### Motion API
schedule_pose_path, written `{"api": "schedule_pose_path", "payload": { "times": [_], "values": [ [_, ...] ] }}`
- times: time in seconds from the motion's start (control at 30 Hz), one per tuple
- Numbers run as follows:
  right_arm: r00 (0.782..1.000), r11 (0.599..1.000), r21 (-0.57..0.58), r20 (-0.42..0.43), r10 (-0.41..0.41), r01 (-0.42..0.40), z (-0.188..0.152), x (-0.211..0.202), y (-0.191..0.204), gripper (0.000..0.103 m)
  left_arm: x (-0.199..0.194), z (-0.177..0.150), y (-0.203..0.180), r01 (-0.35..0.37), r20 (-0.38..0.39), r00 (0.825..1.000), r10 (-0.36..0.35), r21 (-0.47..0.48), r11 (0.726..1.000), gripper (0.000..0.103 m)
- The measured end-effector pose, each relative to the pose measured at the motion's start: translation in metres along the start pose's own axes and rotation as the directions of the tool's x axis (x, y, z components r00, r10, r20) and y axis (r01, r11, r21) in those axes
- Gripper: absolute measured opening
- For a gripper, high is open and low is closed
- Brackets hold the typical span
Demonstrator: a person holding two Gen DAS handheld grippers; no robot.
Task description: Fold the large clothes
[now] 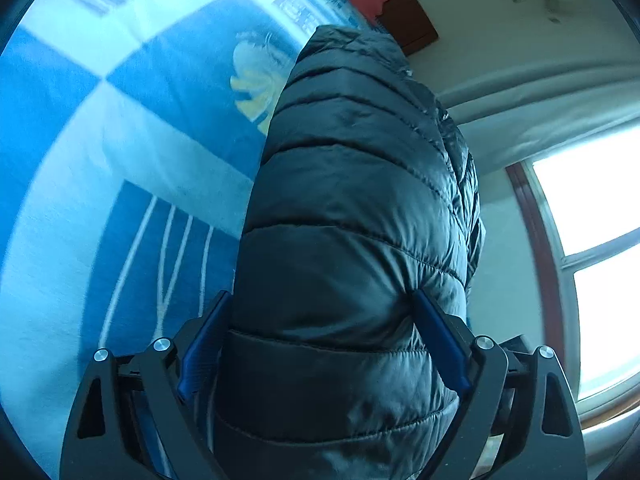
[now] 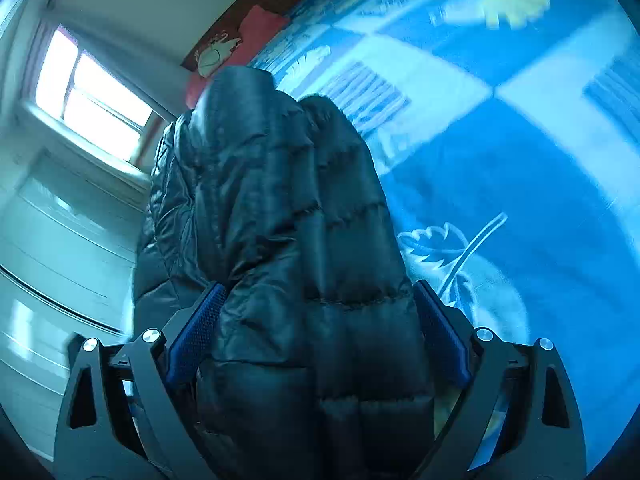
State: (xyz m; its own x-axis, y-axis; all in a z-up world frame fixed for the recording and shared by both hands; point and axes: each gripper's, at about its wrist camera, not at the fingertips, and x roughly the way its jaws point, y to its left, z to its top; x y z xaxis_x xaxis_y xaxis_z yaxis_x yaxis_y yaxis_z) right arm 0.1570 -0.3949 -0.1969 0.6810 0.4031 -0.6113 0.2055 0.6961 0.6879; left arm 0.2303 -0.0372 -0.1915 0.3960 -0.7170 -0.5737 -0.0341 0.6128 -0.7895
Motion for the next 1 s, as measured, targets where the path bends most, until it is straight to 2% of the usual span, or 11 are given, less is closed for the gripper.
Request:
{"api": "schedule_pose_path", "payload": {
  "times": [0.13,0.2,0.27,0.33,0.4,0.43,0.5,0.63,0.77,1.0],
  "values": [
    [1.0,1.0,-0.006,0.005,0.016,-0.016,-0.002,0.005,0.002,0.096,0.009,0.004,0.001,0.024,0.008,1.0,-0.024,-0.061,0.998,0.093],
    [1.0,1.0,-0.018,0.01,0.008,-0.007,-0.004,0.009,0.007,0.097,0.017,0.006,-0.001,0.012,0.036,0.999,-0.008,-0.115,0.993,0.094],
    [1.0,1.0,-0.018,0.027,0.0,0.001,-0.006,0.01,0.009,0.096,0.021,0.006,-0.008,-0.011,0.055,0.998,0.018,-0.125,0.992,0.094],
    [0.999,1.0,-0.025,0.038,-0.006,0.007,-0.008,0.008,0.011,0.09,0.023,-0.001,-0.015,-0.023,0.066,0.997,0.03,-0.114,0.993,0.092],
    [0.999,0.999,-0.026,0.039,0.027,-0.026,-0.014,0.004,0.011,0.072,0.024,-0.002,-0.017,-0.021,0.064,0.998,0.027,-0.097,0.995,0.087],
    [0.998,0.998,-0.01,0.033,0.062,-0.061,-0.017,0.003,0.01,0.067,0.022,-0.002,-0.017,-0.018,0.062,0.998,0.024,-0.092,0.996,0.085],
    [0.996,0.997,-0.011,0.042,0.074,-0.073,-0.021,0.002,0.012,0.058,0.021,-0.003,-0.02,-0.014,0.062,0.998,0.018,-0.074,0.997,0.08],
    [0.994,0.996,-0.046,0.069,0.086,-0.083,-0.027,-0.005,0.026,0.05,0.014,-0.003,-0.025,-0.023,0.074,0.997,0.025,-0.032,0.999,0.076],
    [0.987,0.989,-0.074,0.082,0.135,-0.129,-0.032,-0.004,0.046,0.044,0.003,0.009,-0.035,-0.034,0.108,0.994,0.032,0.013,0.999,0.075],
    [0.978,0.973,-0.102,0.02,0.208,-0.205,-0.026,0.048,0.099,0.042,-0.03,0.043,-0.023,-0.064,0.198,0.978,0.06,0.016,0.998,0.075]
  ]
}}
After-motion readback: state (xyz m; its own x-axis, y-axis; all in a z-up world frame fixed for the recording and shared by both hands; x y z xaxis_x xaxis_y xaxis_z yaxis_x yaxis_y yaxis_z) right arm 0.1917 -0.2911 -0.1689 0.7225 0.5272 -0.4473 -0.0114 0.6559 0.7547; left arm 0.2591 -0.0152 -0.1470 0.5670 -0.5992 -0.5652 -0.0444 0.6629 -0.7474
